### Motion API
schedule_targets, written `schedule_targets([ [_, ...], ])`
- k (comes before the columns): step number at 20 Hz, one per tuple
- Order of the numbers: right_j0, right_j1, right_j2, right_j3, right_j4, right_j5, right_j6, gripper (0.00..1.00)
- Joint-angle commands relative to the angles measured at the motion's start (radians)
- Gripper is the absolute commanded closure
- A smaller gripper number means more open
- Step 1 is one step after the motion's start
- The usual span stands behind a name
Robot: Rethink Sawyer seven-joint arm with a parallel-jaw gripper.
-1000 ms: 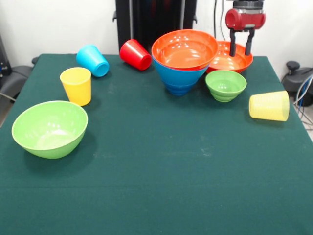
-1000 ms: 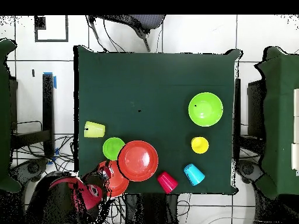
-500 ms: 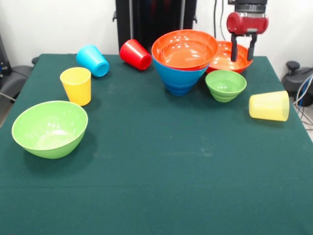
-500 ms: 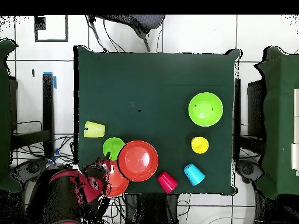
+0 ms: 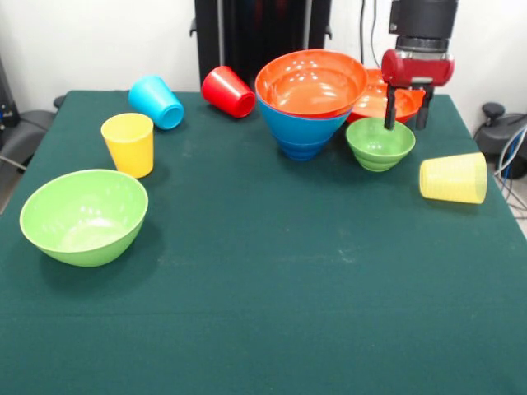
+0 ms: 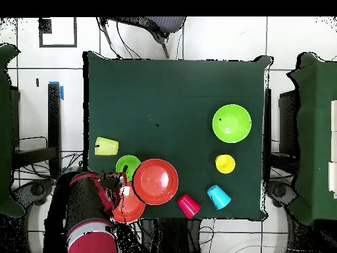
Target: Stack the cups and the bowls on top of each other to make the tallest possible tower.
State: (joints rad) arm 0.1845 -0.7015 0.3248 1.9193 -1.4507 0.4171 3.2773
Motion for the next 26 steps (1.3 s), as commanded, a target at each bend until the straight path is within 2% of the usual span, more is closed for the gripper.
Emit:
schedule_targets([
  [1,-0.035,0.069,0.064,-0.074,0.056,0.022,-0.282,0.00],
  [4,-0.027,0.080,0.061,-0.080,0.049,0.024,-0.277,0.00],
  [7,-0.044,0.096,0.079,-0.077,0.069,0.025,-0.322,0.00],
  [11,-0.123,0.150,0.158,-0.064,0.148,0.018,-0.455,0.00],
  [13,-0.140,0.167,0.179,-0.064,0.161,0.011,-0.473,0.00],
  [18,-0.134,0.192,0.185,-0.071,0.160,0.001,-0.463,0.00],
  [22,-0.118,0.186,0.171,-0.075,0.161,-0.007,-0.452,0.00],
  [26,-0.129,0.171,0.173,-0.069,0.179,-0.010,-0.474,0.00],
])
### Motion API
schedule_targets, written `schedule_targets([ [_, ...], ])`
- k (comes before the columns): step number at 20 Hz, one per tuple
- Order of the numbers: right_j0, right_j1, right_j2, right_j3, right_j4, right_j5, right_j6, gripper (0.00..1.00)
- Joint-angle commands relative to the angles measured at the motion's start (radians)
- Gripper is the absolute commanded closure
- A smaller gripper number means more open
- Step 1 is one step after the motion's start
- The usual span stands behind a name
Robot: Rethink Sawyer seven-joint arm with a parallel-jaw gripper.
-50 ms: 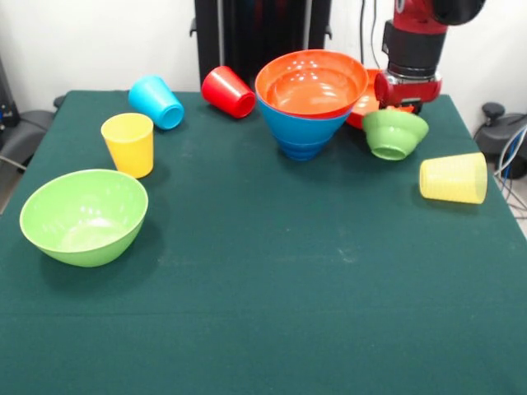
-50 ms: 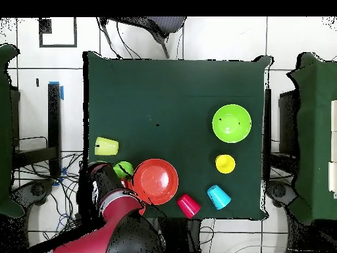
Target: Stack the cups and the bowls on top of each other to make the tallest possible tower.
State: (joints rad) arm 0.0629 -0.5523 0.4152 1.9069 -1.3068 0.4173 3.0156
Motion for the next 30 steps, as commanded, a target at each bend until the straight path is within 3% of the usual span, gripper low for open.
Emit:
schedule_targets([
  [1,-0.014,0.016,0.086,-0.052,0.041,-0.010,-0.221,0.00],
  [17,-0.086,-0.105,0.150,0.003,0.098,-0.042,-0.250,0.00],
  [30,-0.032,-0.102,0.087,-0.012,0.021,-0.038,-0.181,0.00],
])
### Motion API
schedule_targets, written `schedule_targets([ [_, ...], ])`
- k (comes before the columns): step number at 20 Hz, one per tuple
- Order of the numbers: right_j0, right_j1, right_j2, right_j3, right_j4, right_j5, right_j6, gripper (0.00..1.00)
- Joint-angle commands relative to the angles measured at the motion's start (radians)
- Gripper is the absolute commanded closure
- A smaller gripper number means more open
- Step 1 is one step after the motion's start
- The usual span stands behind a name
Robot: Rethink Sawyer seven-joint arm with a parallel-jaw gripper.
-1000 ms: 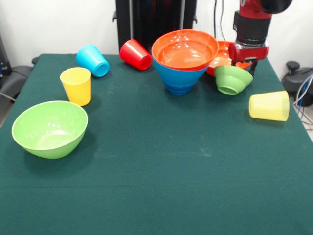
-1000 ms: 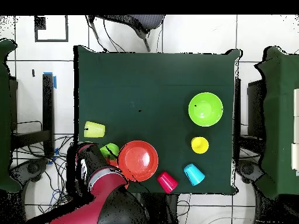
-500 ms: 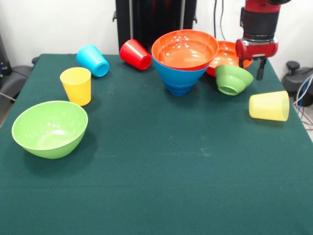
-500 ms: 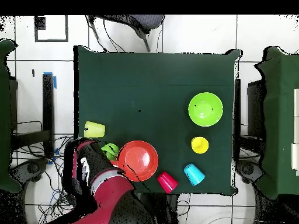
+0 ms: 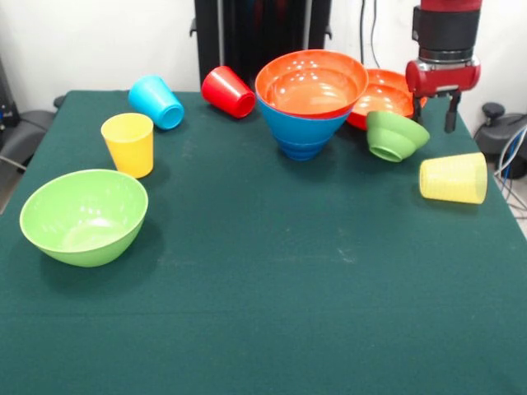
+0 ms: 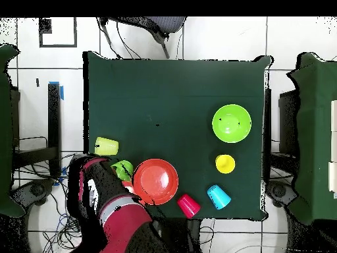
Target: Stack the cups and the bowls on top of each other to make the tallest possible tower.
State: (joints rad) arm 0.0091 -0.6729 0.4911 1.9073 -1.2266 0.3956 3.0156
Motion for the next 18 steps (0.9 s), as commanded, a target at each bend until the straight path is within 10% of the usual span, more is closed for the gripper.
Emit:
schedule_targets([
  [1,0.028,0.018,0.003,-0.013,-0.069,-0.019,-0.172,0.00],
  [18,0.138,0.092,-0.103,-0.089,-0.166,0.038,-0.152,0.00],
])
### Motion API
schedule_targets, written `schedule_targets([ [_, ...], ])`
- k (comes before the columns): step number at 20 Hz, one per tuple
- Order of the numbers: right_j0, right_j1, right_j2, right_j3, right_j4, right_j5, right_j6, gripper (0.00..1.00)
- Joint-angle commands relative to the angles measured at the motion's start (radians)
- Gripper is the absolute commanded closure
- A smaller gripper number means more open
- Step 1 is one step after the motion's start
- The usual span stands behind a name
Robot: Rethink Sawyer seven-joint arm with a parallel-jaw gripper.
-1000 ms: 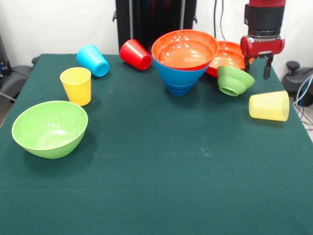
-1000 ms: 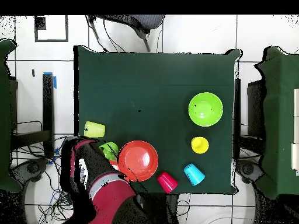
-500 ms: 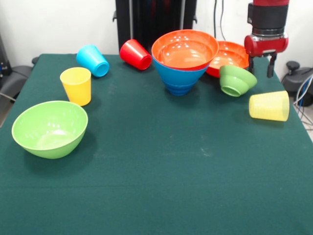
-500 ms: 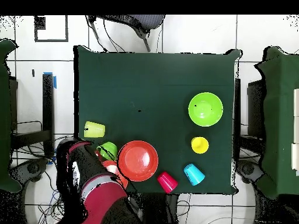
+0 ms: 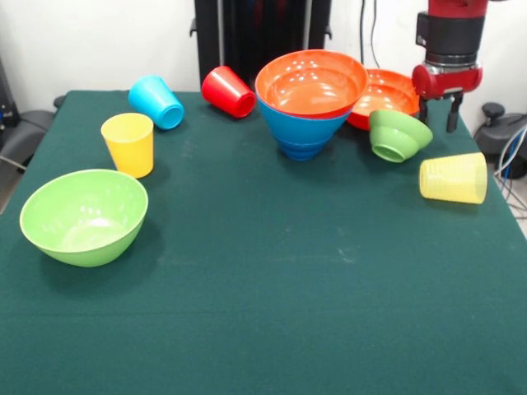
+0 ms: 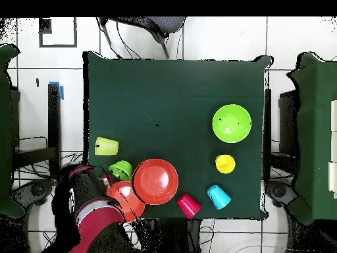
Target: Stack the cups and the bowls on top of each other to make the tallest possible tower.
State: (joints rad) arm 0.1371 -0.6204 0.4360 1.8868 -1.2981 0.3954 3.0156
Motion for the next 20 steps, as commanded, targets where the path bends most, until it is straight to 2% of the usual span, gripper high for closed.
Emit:
schedule_targets([
  [1,0.013,0.034,-0.054,-0.067,-0.098,0.041,-0.160,0.00],
  [9,0.000,0.007,-0.068,-0.061,-0.095,0.055,-0.232,0.00],
  [14,0.001,-0.024,-0.086,-0.064,-0.103,0.040,-0.223,0.00],
  [20,0.016,-0.013,-0.099,-0.083,-0.121,0.049,-0.213,0.00],
])
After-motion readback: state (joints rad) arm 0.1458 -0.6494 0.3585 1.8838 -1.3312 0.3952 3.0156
